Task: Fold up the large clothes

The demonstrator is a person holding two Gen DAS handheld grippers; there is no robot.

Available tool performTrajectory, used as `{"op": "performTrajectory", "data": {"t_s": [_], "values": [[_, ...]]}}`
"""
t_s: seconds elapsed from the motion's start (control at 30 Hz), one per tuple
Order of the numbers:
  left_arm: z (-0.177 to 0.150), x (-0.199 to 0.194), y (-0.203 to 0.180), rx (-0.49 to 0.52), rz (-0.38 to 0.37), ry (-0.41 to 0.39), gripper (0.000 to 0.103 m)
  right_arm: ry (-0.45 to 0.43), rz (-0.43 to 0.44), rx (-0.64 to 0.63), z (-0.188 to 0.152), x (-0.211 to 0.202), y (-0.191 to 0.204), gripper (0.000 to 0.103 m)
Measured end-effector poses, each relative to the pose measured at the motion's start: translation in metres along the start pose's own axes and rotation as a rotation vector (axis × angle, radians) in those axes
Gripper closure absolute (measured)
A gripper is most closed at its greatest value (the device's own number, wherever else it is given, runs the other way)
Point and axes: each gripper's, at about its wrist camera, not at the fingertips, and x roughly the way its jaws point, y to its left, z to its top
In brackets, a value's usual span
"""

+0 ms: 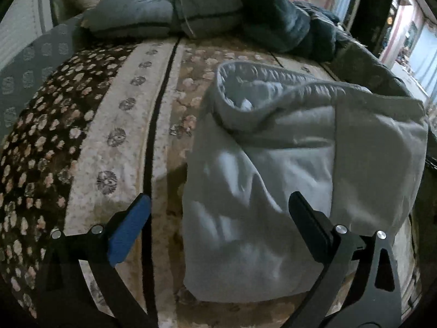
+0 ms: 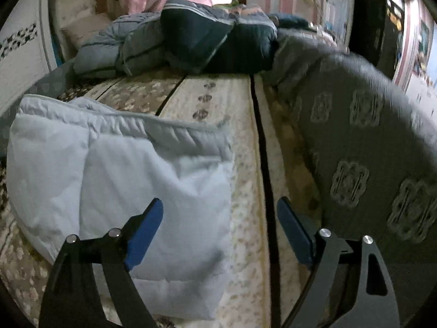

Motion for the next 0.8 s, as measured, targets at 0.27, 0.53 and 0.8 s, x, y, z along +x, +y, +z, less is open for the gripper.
{"op": "performTrajectory", "data": {"t_s": [0.27,0.53,0.8], "values": [[0.006,0.034,0.005,-0.043,-0.135,-0.017,0.003,0.008,0.174,0.111,-0.001,0.039,-0.017,0.009],[0.004,0.062,-0.013,-0.016,-0.165,0.008,0.004,0.047,0.279,0.105,-0.006,0.066,-0.005,0.009],[0.011,0.060,-0.031,0.013,-0.124,0.046,0.054,0.060,0.274,0.066,-0.004,0.061,0.021,0.073]]}}
